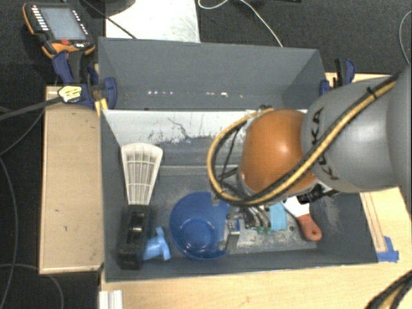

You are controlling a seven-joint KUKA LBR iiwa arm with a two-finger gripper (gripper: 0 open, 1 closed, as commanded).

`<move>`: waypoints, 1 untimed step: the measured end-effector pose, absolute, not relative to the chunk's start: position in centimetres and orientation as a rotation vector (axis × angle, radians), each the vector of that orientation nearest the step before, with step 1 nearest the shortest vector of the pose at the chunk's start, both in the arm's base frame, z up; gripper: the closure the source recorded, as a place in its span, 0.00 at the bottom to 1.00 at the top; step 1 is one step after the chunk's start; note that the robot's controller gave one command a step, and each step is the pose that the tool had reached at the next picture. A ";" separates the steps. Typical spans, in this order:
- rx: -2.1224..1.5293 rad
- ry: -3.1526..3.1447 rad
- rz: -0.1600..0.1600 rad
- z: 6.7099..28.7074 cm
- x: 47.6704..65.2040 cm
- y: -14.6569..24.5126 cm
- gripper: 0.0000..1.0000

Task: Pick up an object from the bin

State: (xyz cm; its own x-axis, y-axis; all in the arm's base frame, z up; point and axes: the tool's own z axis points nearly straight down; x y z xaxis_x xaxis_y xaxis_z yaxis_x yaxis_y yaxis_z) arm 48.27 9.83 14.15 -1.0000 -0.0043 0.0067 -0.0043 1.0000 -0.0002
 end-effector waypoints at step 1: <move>-0.004 -3.143 -0.002 14.6 48.5 9.8 0.00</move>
Offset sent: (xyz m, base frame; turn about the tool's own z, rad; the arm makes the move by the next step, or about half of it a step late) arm 0.0742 0.0046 -0.0715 -0.2631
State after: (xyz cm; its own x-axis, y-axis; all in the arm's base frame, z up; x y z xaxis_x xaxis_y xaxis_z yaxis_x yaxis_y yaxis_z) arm 48.46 9.78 14.59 -1.0000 0.0026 -0.0016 0.0026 1.0000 0.0010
